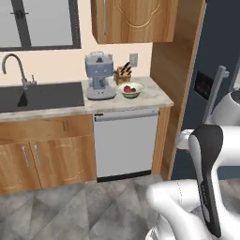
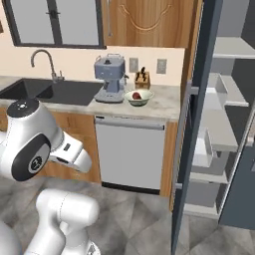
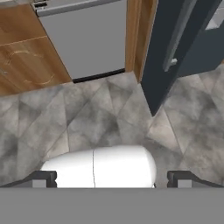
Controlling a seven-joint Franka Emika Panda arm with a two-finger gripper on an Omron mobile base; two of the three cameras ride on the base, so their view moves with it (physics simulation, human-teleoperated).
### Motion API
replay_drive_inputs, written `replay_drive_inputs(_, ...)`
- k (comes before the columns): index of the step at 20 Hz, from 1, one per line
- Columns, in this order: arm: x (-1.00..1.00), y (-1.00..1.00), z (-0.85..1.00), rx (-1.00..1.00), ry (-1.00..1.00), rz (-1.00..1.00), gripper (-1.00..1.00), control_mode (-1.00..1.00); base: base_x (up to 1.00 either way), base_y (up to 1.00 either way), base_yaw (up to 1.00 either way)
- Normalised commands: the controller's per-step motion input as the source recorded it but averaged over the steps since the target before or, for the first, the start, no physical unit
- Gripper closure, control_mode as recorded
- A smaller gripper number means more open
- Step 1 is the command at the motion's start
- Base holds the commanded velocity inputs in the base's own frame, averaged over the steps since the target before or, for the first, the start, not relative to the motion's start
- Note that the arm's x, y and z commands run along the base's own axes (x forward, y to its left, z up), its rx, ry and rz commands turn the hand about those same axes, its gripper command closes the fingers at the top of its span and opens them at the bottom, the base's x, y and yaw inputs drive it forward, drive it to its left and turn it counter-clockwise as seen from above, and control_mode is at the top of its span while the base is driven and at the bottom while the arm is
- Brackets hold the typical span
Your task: Take the orange, potato, and peach from the freezer and place them in the bowl on the counter.
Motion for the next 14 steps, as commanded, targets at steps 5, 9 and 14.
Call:
replay_drive_inputs(5, 0.00, 0.00, 0.00, 0.00, 0.00, 0.00, -1.00, 1.00, -0.61, -0.20, 0.00)
replay_drive_inputs(9, 0.00, 0.00, 0.00, 0.00, 0.00, 0.00, -1.00, 1.00, -0.04, -0.91, 0.00)
replay_drive_inputs(14, 0.00, 0.00, 0.00, 0.00, 0.00, 0.00, -1.00, 1.00, 0.00, -1.00, 0.00)
